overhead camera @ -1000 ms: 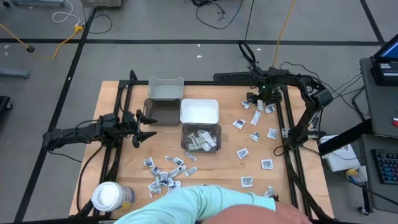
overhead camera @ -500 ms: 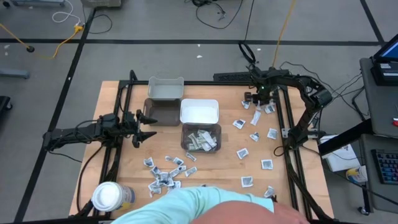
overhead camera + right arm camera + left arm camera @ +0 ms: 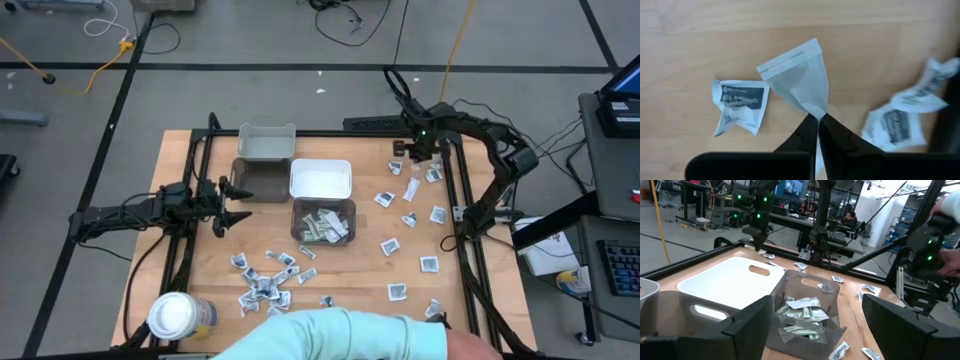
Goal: Pick & Place First Aid Supplies
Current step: Put the green bandage pack into the right black bin
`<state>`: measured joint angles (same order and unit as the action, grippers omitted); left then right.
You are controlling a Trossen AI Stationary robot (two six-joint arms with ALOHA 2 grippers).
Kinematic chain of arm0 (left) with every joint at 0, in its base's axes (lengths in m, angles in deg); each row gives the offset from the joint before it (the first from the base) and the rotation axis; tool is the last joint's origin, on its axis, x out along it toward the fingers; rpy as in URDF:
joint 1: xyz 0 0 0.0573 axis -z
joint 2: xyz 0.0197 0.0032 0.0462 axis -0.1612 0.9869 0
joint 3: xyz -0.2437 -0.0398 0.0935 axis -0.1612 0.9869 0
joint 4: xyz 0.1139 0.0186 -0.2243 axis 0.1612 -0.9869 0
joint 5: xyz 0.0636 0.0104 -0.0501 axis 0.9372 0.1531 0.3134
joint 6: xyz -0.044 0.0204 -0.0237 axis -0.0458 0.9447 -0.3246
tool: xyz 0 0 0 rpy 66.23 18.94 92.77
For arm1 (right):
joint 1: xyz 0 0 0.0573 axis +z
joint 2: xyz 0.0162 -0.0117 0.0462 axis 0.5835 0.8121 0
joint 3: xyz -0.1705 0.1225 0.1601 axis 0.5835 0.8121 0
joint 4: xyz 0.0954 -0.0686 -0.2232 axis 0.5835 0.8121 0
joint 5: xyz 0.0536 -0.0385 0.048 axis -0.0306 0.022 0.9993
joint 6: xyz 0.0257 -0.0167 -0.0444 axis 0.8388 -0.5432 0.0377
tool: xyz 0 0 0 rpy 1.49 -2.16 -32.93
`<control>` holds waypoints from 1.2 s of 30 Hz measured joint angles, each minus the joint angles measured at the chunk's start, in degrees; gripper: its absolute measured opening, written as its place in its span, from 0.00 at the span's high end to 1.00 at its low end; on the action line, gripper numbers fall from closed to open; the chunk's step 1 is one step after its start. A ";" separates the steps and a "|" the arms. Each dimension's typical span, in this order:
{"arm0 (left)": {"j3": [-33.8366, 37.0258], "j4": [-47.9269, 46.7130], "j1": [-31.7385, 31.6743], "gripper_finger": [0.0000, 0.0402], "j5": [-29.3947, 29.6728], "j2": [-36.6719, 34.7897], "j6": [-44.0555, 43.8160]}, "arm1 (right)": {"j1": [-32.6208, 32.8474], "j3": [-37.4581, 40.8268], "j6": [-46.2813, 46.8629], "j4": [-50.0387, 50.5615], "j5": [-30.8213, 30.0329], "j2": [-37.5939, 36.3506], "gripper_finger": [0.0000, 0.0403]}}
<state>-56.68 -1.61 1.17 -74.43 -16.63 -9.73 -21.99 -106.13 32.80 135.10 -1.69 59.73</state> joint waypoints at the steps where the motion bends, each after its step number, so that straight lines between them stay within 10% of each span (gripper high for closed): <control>1: 0.00 0.00 0.00 0.23 0.01 0.01 -0.01 | 0.13 -1.04 -0.32 1.59 -0.22 -0.45 0.99; 15: -0.01 0.00 0.01 0.23 0.01 0.01 0.00 | 5.30 -10.29 -1.81 14.11 -2.72 -4.38 1.00; 36: 0.00 0.02 0.01 0.23 0.01 0.01 -0.01 | 35.62 -17.04 -2.10 10.54 -2.38 -0.47 1.00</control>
<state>-56.68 -1.59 1.18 -74.41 -16.61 -9.74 13.63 -123.17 30.70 145.64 -4.07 59.26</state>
